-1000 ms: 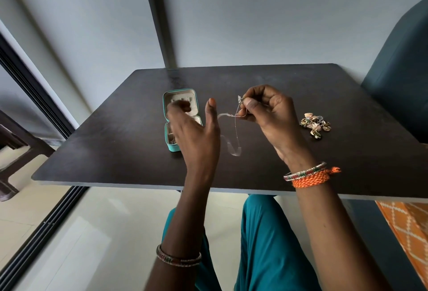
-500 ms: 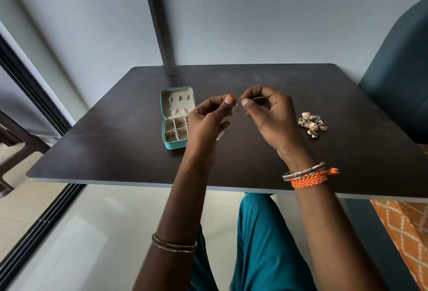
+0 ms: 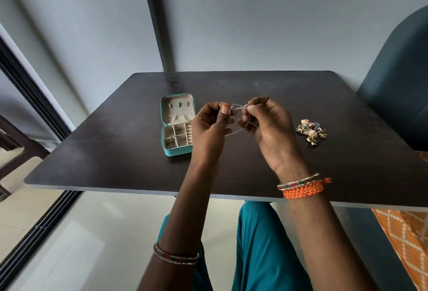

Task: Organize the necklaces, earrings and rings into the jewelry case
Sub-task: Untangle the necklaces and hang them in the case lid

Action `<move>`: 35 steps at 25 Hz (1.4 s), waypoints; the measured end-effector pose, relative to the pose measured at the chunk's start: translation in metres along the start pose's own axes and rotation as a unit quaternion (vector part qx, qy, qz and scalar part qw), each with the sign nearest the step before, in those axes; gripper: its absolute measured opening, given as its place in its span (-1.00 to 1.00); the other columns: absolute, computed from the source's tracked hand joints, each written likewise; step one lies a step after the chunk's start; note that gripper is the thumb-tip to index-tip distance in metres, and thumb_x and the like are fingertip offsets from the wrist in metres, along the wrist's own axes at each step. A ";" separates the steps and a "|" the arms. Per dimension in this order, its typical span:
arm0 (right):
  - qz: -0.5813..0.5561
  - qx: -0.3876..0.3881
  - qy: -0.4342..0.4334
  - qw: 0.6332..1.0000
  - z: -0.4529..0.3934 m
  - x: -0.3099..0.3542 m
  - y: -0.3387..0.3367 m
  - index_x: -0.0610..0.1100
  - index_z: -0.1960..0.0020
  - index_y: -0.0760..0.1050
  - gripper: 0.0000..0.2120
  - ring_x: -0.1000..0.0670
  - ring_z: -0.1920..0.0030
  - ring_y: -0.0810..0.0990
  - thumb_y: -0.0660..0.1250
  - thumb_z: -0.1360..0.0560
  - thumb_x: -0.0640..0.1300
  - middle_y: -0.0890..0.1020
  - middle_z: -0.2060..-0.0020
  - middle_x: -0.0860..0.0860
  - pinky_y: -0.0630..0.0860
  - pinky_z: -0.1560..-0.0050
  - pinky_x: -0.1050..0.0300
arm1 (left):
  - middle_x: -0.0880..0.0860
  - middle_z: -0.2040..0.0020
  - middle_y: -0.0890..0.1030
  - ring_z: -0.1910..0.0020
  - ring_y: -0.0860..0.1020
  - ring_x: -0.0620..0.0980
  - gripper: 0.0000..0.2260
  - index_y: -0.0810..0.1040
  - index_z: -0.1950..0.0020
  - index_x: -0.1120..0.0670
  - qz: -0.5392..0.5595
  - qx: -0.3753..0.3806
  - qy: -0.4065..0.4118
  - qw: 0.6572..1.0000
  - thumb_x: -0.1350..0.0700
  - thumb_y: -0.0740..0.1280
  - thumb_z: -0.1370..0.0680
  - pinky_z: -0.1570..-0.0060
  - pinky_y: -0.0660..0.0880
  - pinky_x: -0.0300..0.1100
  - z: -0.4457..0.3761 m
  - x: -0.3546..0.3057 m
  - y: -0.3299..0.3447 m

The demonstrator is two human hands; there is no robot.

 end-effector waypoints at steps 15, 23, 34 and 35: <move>0.229 0.022 -0.053 0.972 0.002 0.011 -0.002 -0.08 0.15 0.58 -0.91 0.25 0.22 0.56 0.34 -0.51 -0.20 0.62 0.26 0.08 0.48 0.16 0.33 | -0.03 0.24 0.61 0.27 0.56 -0.16 -0.87 0.50 0.13 0.09 -0.060 0.035 0.025 0.997 0.16 0.23 -0.61 0.25 0.51 -0.31 -0.004 -0.005 -0.004; -0.074 0.053 -0.003 0.996 0.000 0.004 0.001 -0.16 0.18 0.41 -0.79 0.08 0.33 0.49 0.11 -0.58 -0.33 0.52 0.41 0.04 0.50 0.09 0.14 | 0.02 0.31 0.67 0.25 0.65 -0.07 -0.84 0.43 0.11 0.10 0.174 0.012 -0.100 0.980 0.20 0.13 -0.64 0.14 0.58 -0.20 -0.003 0.010 -0.005; -0.199 -0.017 0.069 0.977 -0.001 -0.021 -0.008 -0.13 0.17 0.42 -0.81 0.03 0.18 0.54 0.12 -0.58 -0.27 0.54 0.27 -0.03 0.51 0.08 0.13 | 0.08 0.27 0.67 0.28 0.63 -0.04 -0.78 0.45 0.04 0.21 0.299 -0.053 -0.125 0.944 0.18 0.05 -0.66 0.18 0.60 -0.20 0.000 0.018 -0.007; -0.211 -0.010 0.071 0.975 -0.001 -0.023 -0.007 -0.12 0.18 0.41 -0.80 0.05 0.22 0.52 0.12 -0.58 -0.27 0.53 0.30 -0.01 0.50 0.08 0.13 | 0.07 0.28 0.66 0.29 0.63 -0.05 -0.77 0.46 0.05 0.21 0.329 -0.043 -0.136 0.934 0.17 0.06 -0.66 0.18 0.60 -0.20 0.001 0.018 -0.003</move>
Point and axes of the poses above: each hand's wrist, its own z-axis away from the middle knuckle, its own y-axis out of the palm, x = y × z, the point moved 8 cm from there along -z, towards the middle knuckle
